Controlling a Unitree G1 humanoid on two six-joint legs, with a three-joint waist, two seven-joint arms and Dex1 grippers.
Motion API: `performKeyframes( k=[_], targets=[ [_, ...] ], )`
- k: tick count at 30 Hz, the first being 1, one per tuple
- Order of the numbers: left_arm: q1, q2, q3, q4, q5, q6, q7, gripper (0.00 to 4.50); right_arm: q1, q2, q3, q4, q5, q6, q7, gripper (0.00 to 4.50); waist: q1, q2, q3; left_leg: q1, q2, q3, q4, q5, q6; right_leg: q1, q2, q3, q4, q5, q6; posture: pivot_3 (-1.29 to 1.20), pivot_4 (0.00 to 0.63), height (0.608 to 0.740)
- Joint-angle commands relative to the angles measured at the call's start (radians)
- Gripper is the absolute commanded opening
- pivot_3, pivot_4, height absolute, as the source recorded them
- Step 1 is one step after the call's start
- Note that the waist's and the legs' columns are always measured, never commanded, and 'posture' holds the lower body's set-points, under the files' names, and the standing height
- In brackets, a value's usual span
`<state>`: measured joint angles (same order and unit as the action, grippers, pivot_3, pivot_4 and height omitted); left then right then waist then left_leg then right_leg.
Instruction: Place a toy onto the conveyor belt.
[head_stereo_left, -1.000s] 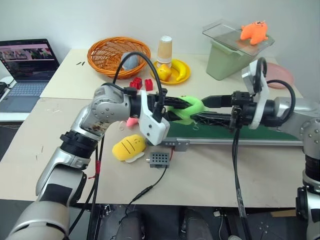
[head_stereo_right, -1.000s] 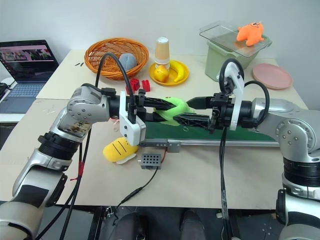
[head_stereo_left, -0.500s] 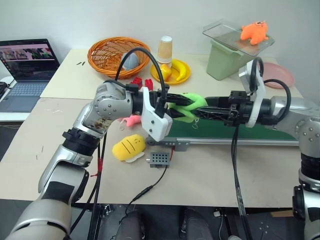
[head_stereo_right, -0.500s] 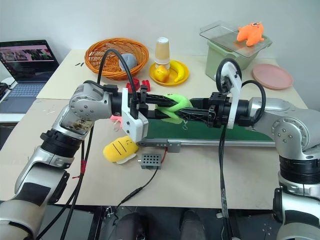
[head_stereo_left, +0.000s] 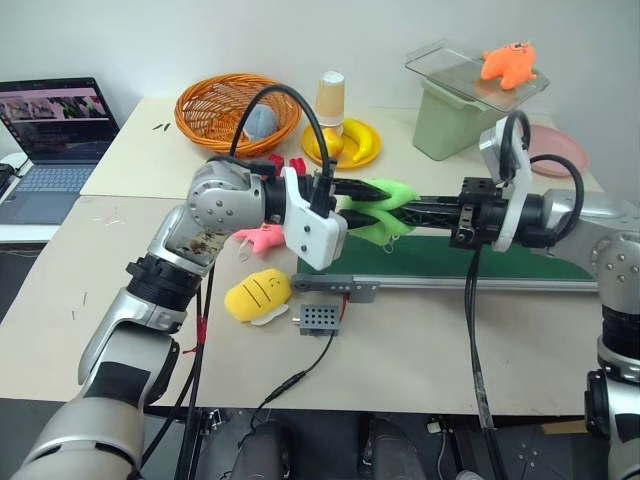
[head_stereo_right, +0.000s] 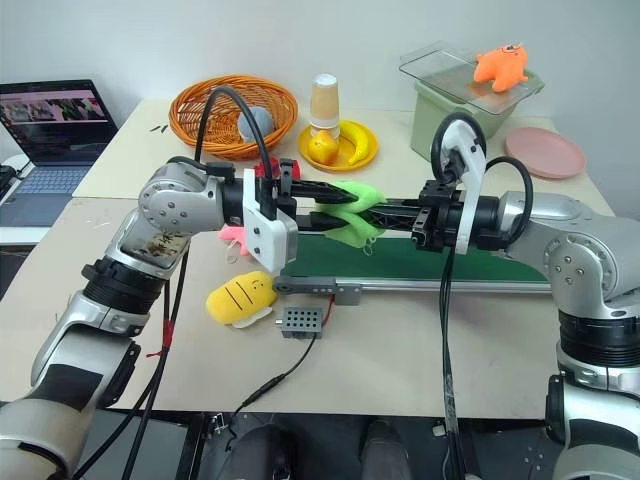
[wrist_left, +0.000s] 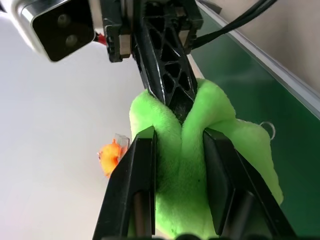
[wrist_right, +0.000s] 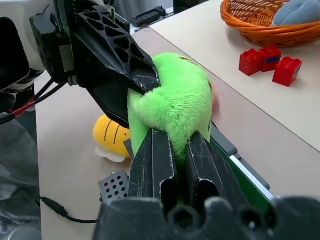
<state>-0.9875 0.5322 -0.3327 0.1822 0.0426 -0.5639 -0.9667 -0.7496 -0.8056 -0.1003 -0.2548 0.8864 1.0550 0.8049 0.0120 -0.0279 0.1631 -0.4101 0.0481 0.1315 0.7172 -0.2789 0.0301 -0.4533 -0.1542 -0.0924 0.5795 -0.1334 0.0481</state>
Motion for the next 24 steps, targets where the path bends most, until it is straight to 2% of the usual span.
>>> performKeyframes(
  k=[1, 3, 4, 8, 14, 17, 20, 24],
  targets=[
    [-0.02, -0.015, 0.076, -0.073, -0.103, 0.131, 0.008, 2.62, -0.015, -0.004, -0.022, -0.022, 0.008, -0.009, 0.011, 0.0, 0.0, 0.0, 0.0, 0.0, 0.0, 0.0, 0.0, 0.0, 0.0, 0.0, 0.0, 0.0, 0.0, 0.0, 0.0, 0.0, 0.15, 0.74],
    [-0.026, -0.019, 0.097, -0.088, -0.13, 0.223, 0.02, 3.49, -0.015, -0.004, -0.021, -0.023, 0.008, -0.009, 0.012, 0.0, 0.0, 0.0, 0.0, 0.0, 0.0, 0.0, 0.0, 0.0, 0.0, 0.0, 0.0, 0.0, 0.0, 0.0, 0.0, 0.0, 0.15, 0.74],
    [-0.041, -0.027, 0.129, -0.095, -0.183, 0.327, 0.035, 3.82, -0.015, -0.007, -0.02, -0.026, 0.006, -0.011, 0.013, 0.0, 0.0, 0.0, 0.0, 0.0, 0.0, 0.0, 0.0, 0.0, 0.0, 0.0, 0.0, 0.0, 0.0, 0.0, 0.0, 0.0, 0.15, 0.74],
    [-0.131, -0.052, 0.263, -0.062, -0.319, 0.655, 0.13, 3.82, -0.011, -0.025, -0.008, -0.048, -0.02, -0.026, 0.016, 0.0, 0.0, 0.0, 0.0, 0.0, 0.0, 0.0, 0.0, 0.0, 0.0, 0.0, 0.0, 0.0, 0.0, 0.0, 0.0, 0.0, 0.15, 0.74],
    [-0.276, -0.073, 0.473, 0.078, -0.502, 1.163, 0.345, 3.82, 0.006, -0.067, 0.098, -0.133, -0.189, -0.142, 0.01, 0.0, -0.009, 0.0, 0.0, 0.0, 0.0, -0.003, -0.001, 0.0, 0.0, 0.0, 0.0, 0.0, 0.0, -0.001, 0.002, 0.0, 0.15, 0.74],
    [-0.268, -0.053, 0.493, 0.069, -0.58, 1.417, 0.345, 3.82, -0.005, -0.057, 0.132, -0.15, -0.263, -0.212, 0.004, 0.0, -0.011, 0.0, 0.0, 0.001, 0.0, -0.003, -0.001, 0.001, -0.001, 0.001, 0.0, 0.0, 0.001, -0.001, 0.002, 0.0, 0.15, 0.74],
    [-0.2, 0.002, 0.456, -0.054, -0.698, 1.654, 0.249, 3.82, -0.012, -0.039, 0.163, -0.162, -0.342, -0.282, -0.015, 0.0, -0.016, 0.0, 0.0, 0.0, -0.001, -0.003, 0.0, 0.001, -0.002, 0.001, 0.0, -0.001, 0.001, -0.001, 0.002, 0.0, 0.15, 0.74],
    [-0.121, 0.092, 0.415, -0.191, -0.791, 1.805, 0.153, 3.82, -0.01, -0.03, 0.213, -0.177, -0.454, -0.379, -0.025, 0.0, -0.022, 0.0, 0.0, -0.002, -0.001, -0.003, -0.002, 0.001, -0.002, -0.002, 0.0, -0.001, 0.001, -0.001, 0.002, 0.0, 0.15, 0.74]
  ],
)
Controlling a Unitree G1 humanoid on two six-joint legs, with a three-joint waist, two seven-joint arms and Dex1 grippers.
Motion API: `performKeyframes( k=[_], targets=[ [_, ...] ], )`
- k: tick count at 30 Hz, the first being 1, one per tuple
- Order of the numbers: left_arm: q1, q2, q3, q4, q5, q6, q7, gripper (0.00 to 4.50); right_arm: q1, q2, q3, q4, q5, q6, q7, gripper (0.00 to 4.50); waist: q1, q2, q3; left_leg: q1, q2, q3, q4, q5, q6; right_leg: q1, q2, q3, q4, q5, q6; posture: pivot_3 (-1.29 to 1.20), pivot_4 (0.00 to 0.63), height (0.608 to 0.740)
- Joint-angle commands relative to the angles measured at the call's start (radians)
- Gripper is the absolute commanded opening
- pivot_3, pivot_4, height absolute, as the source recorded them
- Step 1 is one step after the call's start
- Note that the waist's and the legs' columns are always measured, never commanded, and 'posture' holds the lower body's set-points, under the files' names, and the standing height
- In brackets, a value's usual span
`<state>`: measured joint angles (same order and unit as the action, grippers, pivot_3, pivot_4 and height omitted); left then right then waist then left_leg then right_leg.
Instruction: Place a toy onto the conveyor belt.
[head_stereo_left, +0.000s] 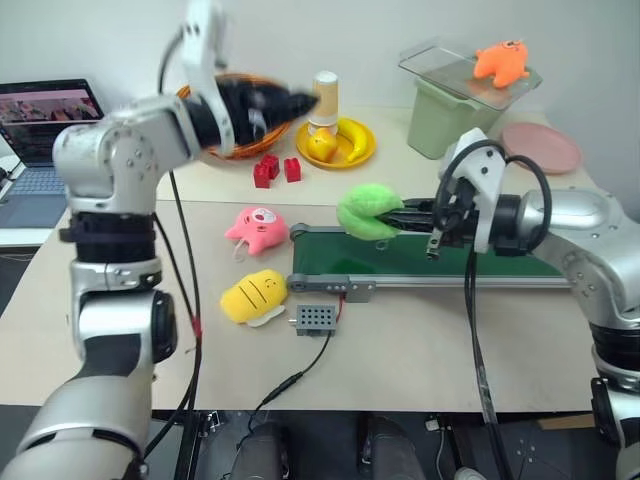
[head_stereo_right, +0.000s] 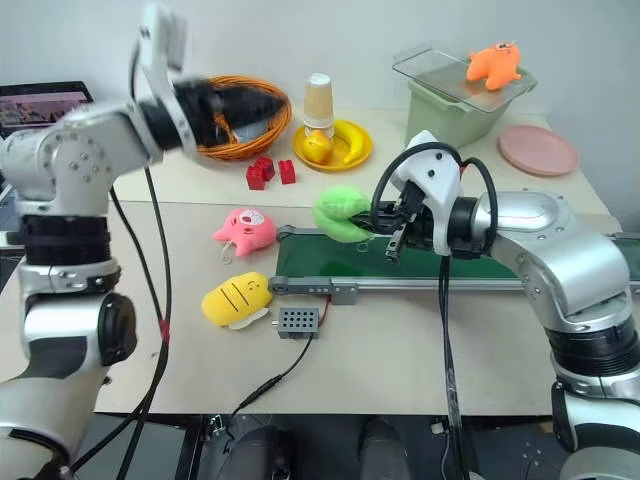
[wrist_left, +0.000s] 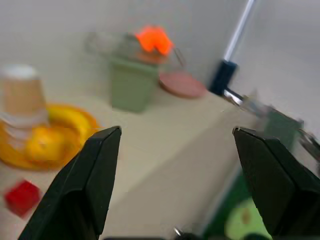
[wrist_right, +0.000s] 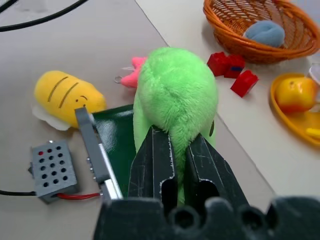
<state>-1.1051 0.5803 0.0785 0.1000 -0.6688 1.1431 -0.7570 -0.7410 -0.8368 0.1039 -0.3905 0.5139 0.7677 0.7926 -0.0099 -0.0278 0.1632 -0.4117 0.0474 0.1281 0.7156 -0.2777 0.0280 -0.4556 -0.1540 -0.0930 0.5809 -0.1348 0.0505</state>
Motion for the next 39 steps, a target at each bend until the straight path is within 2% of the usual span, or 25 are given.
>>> performKeyframes(
  k=[1, 7, 12, 16, 19, 25, 33, 39],
  targets=[
    [0.0, 0.054, 0.011, -0.116, -0.094, 0.116, -0.064, 3.82, -0.016, 0.005, 0.017, -0.044, -0.1, -0.109, -0.013, 0.0, 0.001, 0.0, 0.0, 0.0, 0.0, 0.0, 0.0, 0.0, 0.0, 0.0, 0.0, 0.0, 0.0, 0.0, 0.0, 0.0, 0.15, 0.74],
    [-0.013, 0.096, 0.038, -0.115, -0.152, 0.178, -0.096, 3.82, 0.015, -0.005, 0.067, -0.04, -0.24, -0.249, 0.003, 0.0, 0.0, 0.0, 0.0, 0.002, 0.0, -0.001, 0.0, 0.001, -0.002, 0.002, 0.0, -0.001, 0.0, 0.0, 0.0, 0.0, 0.15, 0.74],
    [0.05, 0.235, -0.034, -0.205, -0.184, 0.145, -0.282, 3.82, 0.056, -0.003, 0.074, -0.025, -0.326, -0.354, 0.017, 0.0, -0.003, 0.0, 0.0, 0.002, -0.001, -0.001, -0.001, 0.001, -0.002, 0.002, 0.0, 0.0, 0.0, 0.0, 0.0, 0.0, 0.15, 0.74],
    [0.136, 0.393, -0.146, -0.242, -0.041, -0.073, -0.443, 3.82, 0.107, 0.012, 0.057, -0.014, -0.337, -0.39, 0.023, 0.0, -0.004, 0.0, 0.0, 0.002, 0.0, -0.001, -0.002, 0.002, -0.003, 0.001, 0.0, -0.001, 0.001, -0.001, -0.001, 0.0, 0.15, 0.74],
    [0.17, 0.447, -0.217, -0.205, 0.09, -0.248, -0.492, 3.82, 0.137, 0.035, 0.06, 0.009, -0.363, -0.439, 0.013, 0.0, -0.003, 0.0, 0.0, 0.003, 0.0, 0.0, -0.001, 0.002, -0.004, 0.001, 0.0, 0.0, 0.003, -0.002, -0.002, 0.0, 0.15, 0.74],
    [0.171, 0.426, -0.233, -0.176, 0.157, -0.346, -0.517, 3.82, 0.172, 0.099, 0.093, 0.076, -0.463, -0.586, -0.026, 0.0, 0.006, 0.0, 0.0, 0.002, -0.001, -0.002, 0.001, 0.002, -0.004, 0.001, 0.0, 0.0, 0.005, -0.003, -0.003, 0.0, 0.15, 0.74],
    [0.198, 0.404, -0.241, -0.184, 0.194, -0.377, -0.527, 3.82, 0.177, 0.172, 0.109, 0.17, -0.571, -0.729, -0.077, 0.0, 0.0, 0.0, 0.0, 0.002, -0.001, -0.003, 0.0, 0.002, -0.004, 0.0, 0.0, 0.0, 0.007, -0.005, -0.002, 0.0, 0.15, 0.74],
    [0.183, 0.369, -0.24, -0.183, 0.204, -0.365, -0.516, 3.82, 0.237, 0.19, 0.129, 0.221, -0.616, -0.796, -0.075, 0.0, 0.002, 0.0, 0.0, 0.001, -0.002, -0.004, 0.0, 0.002, -0.004, 0.001, 0.0, 0.0, 0.007, -0.005, -0.001, 0.0, 0.15, 0.74]
  ],
)
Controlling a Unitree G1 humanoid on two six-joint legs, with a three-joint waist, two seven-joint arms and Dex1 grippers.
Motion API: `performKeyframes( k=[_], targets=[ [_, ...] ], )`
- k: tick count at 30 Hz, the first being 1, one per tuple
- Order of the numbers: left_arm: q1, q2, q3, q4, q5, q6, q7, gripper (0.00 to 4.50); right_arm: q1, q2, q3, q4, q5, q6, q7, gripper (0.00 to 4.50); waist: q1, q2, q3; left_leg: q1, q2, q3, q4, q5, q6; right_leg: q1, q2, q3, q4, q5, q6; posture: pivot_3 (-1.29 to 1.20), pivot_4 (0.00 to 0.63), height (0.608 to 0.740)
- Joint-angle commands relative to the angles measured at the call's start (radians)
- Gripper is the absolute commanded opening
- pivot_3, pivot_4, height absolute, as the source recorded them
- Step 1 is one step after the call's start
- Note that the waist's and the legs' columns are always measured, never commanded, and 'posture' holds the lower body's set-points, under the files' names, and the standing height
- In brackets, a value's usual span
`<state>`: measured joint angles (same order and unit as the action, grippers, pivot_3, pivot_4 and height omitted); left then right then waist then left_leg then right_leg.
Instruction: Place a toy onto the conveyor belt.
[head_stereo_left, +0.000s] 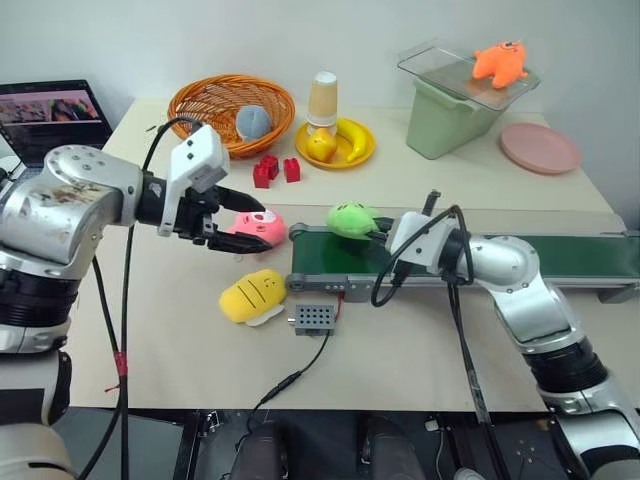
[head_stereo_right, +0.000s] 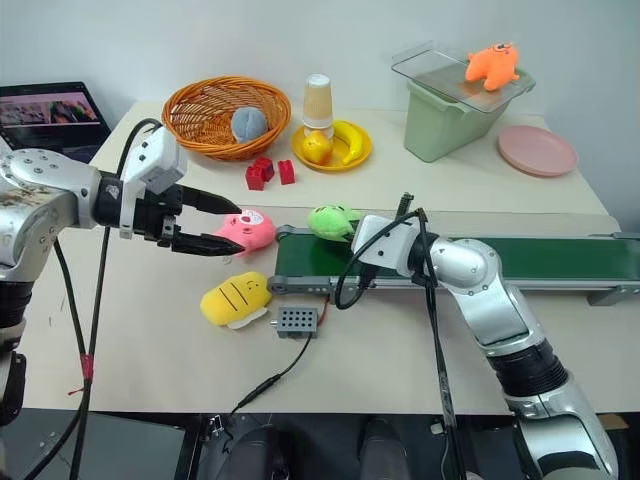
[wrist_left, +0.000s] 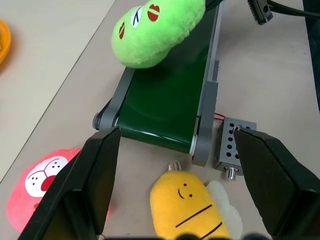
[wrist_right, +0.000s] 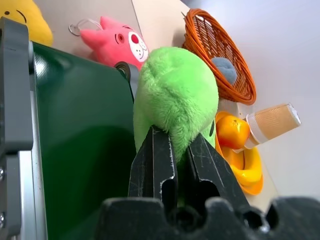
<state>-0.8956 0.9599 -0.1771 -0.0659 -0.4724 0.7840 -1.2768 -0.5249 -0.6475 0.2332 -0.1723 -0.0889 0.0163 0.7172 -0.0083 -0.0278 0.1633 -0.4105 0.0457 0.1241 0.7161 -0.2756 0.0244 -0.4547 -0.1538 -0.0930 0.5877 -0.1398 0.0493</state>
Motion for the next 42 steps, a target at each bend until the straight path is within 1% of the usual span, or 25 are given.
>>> performKeyframes(
  k=[1, 6, 8, 10, 11, 12, 13, 17, 18, 19, 20, 21, 22, 26, 34, 38, 42],
  targets=[
    [-0.03, -0.015, 0.015, -0.014, 0.011, -0.007, 0.004, 3.82, 0.031, 0.0, 0.001, 0.007, -0.015, -0.05, 0.007, 0.0, 0.0, 0.0, 0.0, 0.0, 0.0, 0.0, 0.0, 0.0, 0.0, 0.0, 0.0, 0.0, 0.0, 0.0, 0.0, 0.0, 0.15, 0.74],
    [-0.034, -0.022, 0.014, -0.01, 0.023, -0.01, -0.001, 3.82, 0.084, -0.016, -0.007, -0.013, 0.002, -0.044, 0.052, 0.0, -0.006, 0.0, 0.0, 0.0, 0.0, 0.0, 0.0, 0.0, 0.0, 0.0, 0.0, 0.0, 0.0, 0.0, 0.0, 0.0, 0.15, 0.74],
    [-0.031, -0.021, 0.013, -0.012, 0.026, -0.013, -0.006, 3.82, 0.112, -0.018, -0.018, -0.034, 0.031, -0.013, 0.074, 0.0, -0.008, 0.0, 0.0, 0.001, 0.0, 0.0, 0.0, 0.0, 0.0, 0.0, 0.0, 0.001, 0.001, 0.0, 0.0, 0.0, 0.15, 0.74],
    [-0.031, -0.022, 0.013, -0.011, 0.03, -0.015, -0.008, 3.91, 0.13, -0.012, -0.033, -0.055, 0.059, 0.021, 0.088, 0.78, -0.007, 0.0, 0.0, 0.002, 0.0, 0.0, 0.0, 0.0, 0.0, 0.0, 0.0, 0.001, 0.002, -0.001, -0.001, 0.0, 0.15, 0.74],
    [-0.031, -0.023, 0.013, -0.009, 0.032, -0.016, -0.009, 3.91, 0.135, -0.008, -0.039, -0.063, 0.071, 0.035, 0.092, 0.92, -0.007, 0.0, 0.0, 0.002, 0.0, 0.0, 0.0, 0.0, 0.0, 0.001, 0.0, 0.001, 0.003, -0.001, -0.001, 0.0, 0.15, 0.74],
    [-0.033, -0.024, 0.013, -0.005, 0.035, -0.018, -0.009, 3.91, 0.137, -0.003, -0.048, -0.078, 0.093, 0.065, 0.097, 1.38, -0.007, 0.0, 0.0, 0.002, 0.0, 0.0, 0.0, 0.0, 0.0, 0.001, 0.0, 0.001, 0.003, -0.001, -0.001, 0.0, 0.15, 0.74],
    [-0.033, -0.025, 0.013, -0.004, 0.037, -0.02, -0.01, 3.91, 0.14, 0.005, -0.058, -0.094, 0.121, 0.102, 0.1, 1.62, -0.007, 0.0, 0.0, 0.003, 0.0, 0.0, 0.0, 0.0, 0.0, 0.001, 0.0, 0.001, 0.003, -0.001, -0.001, 0.0, 0.15, 0.74],
    [-0.031, -0.028, 0.015, -0.002, 0.045, -0.022, -0.011, 3.91, 0.129, 0.008, -0.082, -0.146, 0.177, 0.199, 0.117, 3.04, -0.006, 0.0, 0.0, 0.003, 0.0, -0.001, 0.001, 0.0, 0.0, 0.001, 0.0, 0.001, 0.005, -0.001, -0.001, 0.0, 0.15, 0.74],
    [-0.03, -0.029, 0.015, -0.001, 0.047, -0.022, -0.011, 3.91, 0.124, 0.007, -0.087, -0.158, 0.19, 0.222, 0.122, 3.31, -0.005, 0.0, 0.0, 0.003, 0.0, -0.001, 0.001, 0.0, 0.0, 0.001, 0.0, 0.001, 0.005, -0.001, -0.001, 0.0, 0.15, 0.74],
    [-0.029, -0.03, 0.016, -0.001, 0.049, -0.023, -0.011, 3.91, 0.12, 0.005, -0.092, -0.17, 0.203, 0.245, 0.125, 3.7, -0.004, 0.0, 0.0, 0.003, 0.0, -0.001, 0.002, 0.0, 0.0, 0.001, 0.0, 0.001, 0.005, -0.001, -0.001, 0.0, 0.15, 0.74],
    [-0.027, -0.031, 0.016, -0.001, 0.05, -0.024, -0.011, 3.91, 0.116, 0.002, -0.098, -0.183, 0.215, 0.269, 0.128, 3.91, -0.004, 0.0, 0.0, 0.002, 0.0, -0.001, 0.002, 0.0, 0.0, 0.001, 0.0, 0.001, 0.005, -0.001, -0.001, 0.0, 0.15, 0.74],
    [-0.026, -0.032, 0.016, 0.0, 0.051, -0.024, -0.011, 3.91, 0.112, -0.002, -0.102, -0.196, 0.227, 0.292, 0.132, 4.38, -0.003, 0.0, 0.0, 0.002, 0.0, -0.001, 0.002, 0.0, 0.0, 0.001, 0.0, 0.001, 0.005, -0.001, -0.001, 0.0, 0.15, 0.74],
    [-0.025, -0.032, 0.016, 0.0, 0.052, -0.025, -0.012, 3.91, 0.108, -0.008, -0.107, -0.211, 0.239, 0.316, 0.137, 4.47, -0.003, 0.0, 0.0, 0.002, 0.0, -0.001, 0.002, 0.0, 0.0, 0.0, 0.0, 0.001, 0.005, -0.002, -0.001, 0.0, 0.15, 0.74],
    [-0.016, -0.032, 0.02, -0.005, 0.051, -0.024, -0.011, 3.91, 0.095, -0.044, -0.125, -0.281, 0.271, 0.406, 0.149, 4.47, -0.002, 0.0, 0.0, 0.002, 0.0, -0.002, 0.002, 0.0, 0.0, 0.0, 0.0, 0.001, 0.005, -0.002, -0.002, 0.0, 0.15, 0.74],
    [-0.008, -0.036, 0.017, -0.001, 0.053, -0.034, -0.014, 3.91, 0.061, -0.189, -0.186, -0.414, 0.355, 0.586, 0.206, 4.47, 0.005, 0.0, 0.0, 0.001, 0.0, -0.002, 0.002, 0.0, 0.0, 0.0, 0.0, 0.001, 0.005, -0.002, -0.002, 0.0, 0.15, 0.74],
    [-0.015, -0.046, 0.014, 0.007, 0.055, -0.039, -0.017, 3.91, 0.01, -0.229, -0.209, -0.433, 0.394, 0.643, 0.216, 4.47, 0.007, 0.0, 0.0, 0.001, 0.0, -0.002, 0.003, 0.0, 0.0, 0.0, 0.0, 0.001, 0.006, -0.002, -0.002, 0.0, 0.15, 0.74],
    [-0.022, -0.054, 0.023, 0.014, 0.053, -0.038, -0.019, 3.91, -0.062, -0.242, -0.225, -0.433, 0.434, 0.693, 0.213, 4.47, 0.009, 0.0, 0.0, 0.001, 0.0, -0.002, 0.003, 0.0, 0.001, 0.0, 0.0, 0.001, 0.006, -0.002, -0.002, 0.0, 0.15, 0.74]
  ],
)
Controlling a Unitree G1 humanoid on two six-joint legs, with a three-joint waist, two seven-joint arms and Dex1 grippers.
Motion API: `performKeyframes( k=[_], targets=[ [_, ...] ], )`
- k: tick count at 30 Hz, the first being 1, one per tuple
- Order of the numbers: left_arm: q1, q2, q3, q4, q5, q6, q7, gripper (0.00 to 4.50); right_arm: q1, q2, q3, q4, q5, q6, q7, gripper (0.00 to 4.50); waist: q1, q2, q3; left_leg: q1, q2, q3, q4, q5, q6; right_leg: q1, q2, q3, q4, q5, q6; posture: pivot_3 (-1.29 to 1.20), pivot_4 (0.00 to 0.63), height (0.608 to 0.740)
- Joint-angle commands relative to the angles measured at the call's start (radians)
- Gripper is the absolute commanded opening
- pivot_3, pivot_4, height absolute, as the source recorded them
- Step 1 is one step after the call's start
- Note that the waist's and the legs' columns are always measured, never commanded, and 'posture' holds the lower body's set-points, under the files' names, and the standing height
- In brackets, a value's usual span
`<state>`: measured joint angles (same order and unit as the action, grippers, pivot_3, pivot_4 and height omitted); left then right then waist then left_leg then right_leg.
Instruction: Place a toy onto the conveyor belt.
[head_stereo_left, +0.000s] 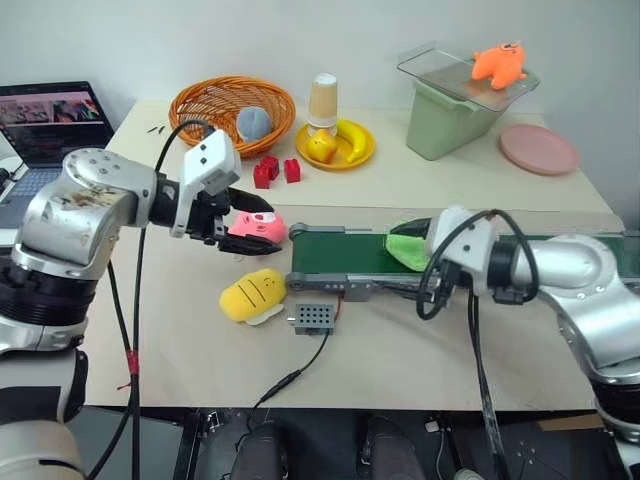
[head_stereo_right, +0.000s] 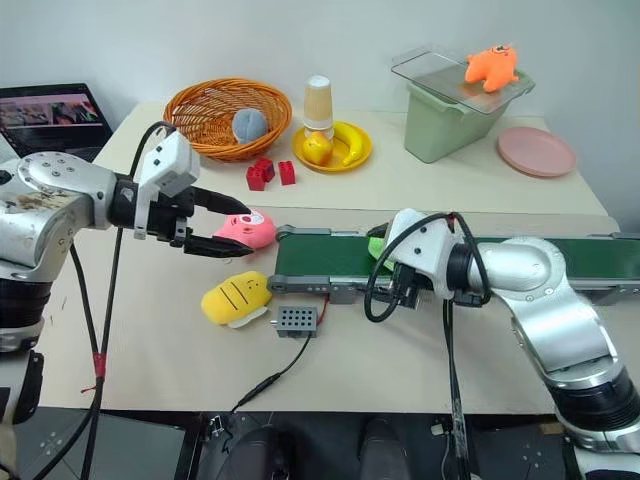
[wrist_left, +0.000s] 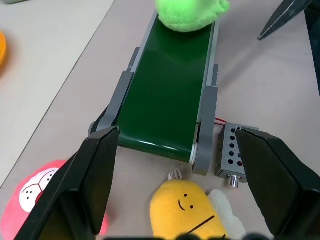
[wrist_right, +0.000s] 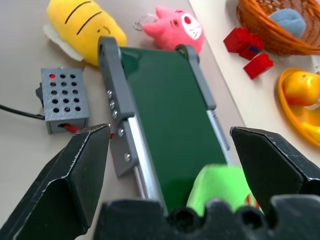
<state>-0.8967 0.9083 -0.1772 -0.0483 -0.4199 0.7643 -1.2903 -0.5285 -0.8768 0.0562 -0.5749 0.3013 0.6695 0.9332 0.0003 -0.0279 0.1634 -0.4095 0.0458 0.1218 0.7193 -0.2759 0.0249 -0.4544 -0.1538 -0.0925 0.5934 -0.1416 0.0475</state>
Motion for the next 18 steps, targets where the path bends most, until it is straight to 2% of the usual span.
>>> performKeyframes(
  k=[1, 6, 12, 18],
  targets=[
    [-0.024, -0.005, 0.028, -0.004, -0.005, -0.014, -0.005, 3.91, -0.082, -0.008, -0.055, -0.028, 0.062, 0.062, -0.007, 4.47, 0.001, 0.0, 0.0, 0.0, 0.0, 0.0, 0.0, 0.0, 0.0, 0.0, 0.0, 0.0, 0.0, 0.0, 0.0, 0.0, 0.15, 0.74],
    [-0.024, -0.002, 0.088, -0.04, -0.085, 0.051, -0.013, 3.91, -0.195, 0.043, -0.128, -0.002, 0.24, 0.239, -0.032, 4.47, 0.003, 0.0, 0.0, -0.001, 0.0, 0.0, 0.001, 0.0, 0.0, 0.0, 0.0, 0.0, 0.0, 0.0, 0.0, 0.0, 0.15, 0.74],
    [0.025, 0.016, 0.168, -0.073, -0.144, 0.094, 0.02, 3.91, -0.226, 0.083, -0.238, 0.077, 0.457, 0.424, -0.056, 4.47, 0.007, 0.0, 0.0, -0.001, 0.0, -0.001, 0.001, 0.0, 0.001, 0.0, 0.0, -0.001, 0.0, 0.0, 0.0, 0.0, 0.15, 0.74],
    [0.116, 0.029, 0.263, -0.103, -0.178, 0.144, 0.104, 3.91, -0.222, 0.108, -0.298, 0.18, 0.58, 0.489, -0.083, 4.47, 0.01, 0.0, 0.0, -0.001, 0.0, -0.001, 0.001, -0.001, 0.001, 0.0, 0.0, -0.001, 0.0, 0.0, 0.0, 0.0, 0.15, 0.74]
  ],
)
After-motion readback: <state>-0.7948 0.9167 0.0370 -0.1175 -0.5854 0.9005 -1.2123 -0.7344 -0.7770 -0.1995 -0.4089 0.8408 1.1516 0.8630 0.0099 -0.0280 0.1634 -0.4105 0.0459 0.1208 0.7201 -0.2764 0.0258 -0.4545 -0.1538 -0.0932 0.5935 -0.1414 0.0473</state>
